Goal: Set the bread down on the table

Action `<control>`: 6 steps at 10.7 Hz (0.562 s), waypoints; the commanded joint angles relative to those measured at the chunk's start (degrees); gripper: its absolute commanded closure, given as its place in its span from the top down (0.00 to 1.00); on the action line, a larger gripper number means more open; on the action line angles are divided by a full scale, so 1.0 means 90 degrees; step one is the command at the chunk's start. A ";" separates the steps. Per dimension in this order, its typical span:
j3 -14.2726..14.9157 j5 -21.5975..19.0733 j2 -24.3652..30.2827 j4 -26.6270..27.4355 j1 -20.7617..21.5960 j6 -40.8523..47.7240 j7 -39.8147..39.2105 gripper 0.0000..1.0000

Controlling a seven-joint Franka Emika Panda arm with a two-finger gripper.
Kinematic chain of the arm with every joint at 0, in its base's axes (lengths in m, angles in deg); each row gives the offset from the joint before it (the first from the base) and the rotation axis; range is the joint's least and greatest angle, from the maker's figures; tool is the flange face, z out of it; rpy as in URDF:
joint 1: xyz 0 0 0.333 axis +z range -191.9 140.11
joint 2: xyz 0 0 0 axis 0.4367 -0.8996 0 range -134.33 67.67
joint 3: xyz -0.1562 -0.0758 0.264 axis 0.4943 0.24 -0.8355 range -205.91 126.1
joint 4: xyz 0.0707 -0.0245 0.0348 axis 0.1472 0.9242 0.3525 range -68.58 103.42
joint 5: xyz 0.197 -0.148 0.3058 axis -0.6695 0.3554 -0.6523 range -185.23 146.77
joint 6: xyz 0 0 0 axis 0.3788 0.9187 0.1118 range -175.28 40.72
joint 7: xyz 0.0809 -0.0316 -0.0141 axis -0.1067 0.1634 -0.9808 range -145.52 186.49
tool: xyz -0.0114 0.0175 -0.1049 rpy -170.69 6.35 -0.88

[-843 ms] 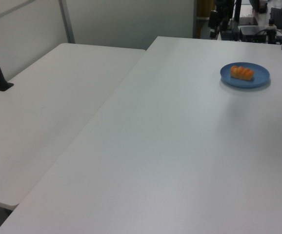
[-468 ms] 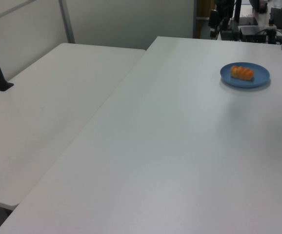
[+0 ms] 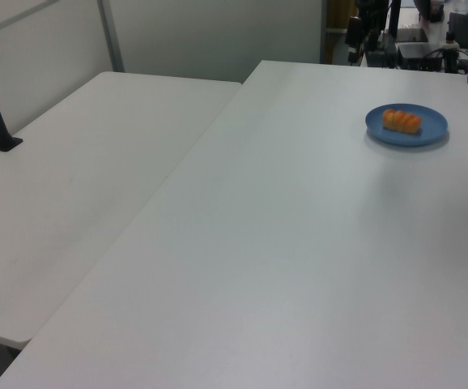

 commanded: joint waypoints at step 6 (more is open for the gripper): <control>0.0039 -0.0023 0.0121 -0.0039 0.0036 0.0349 -0.0065 1.00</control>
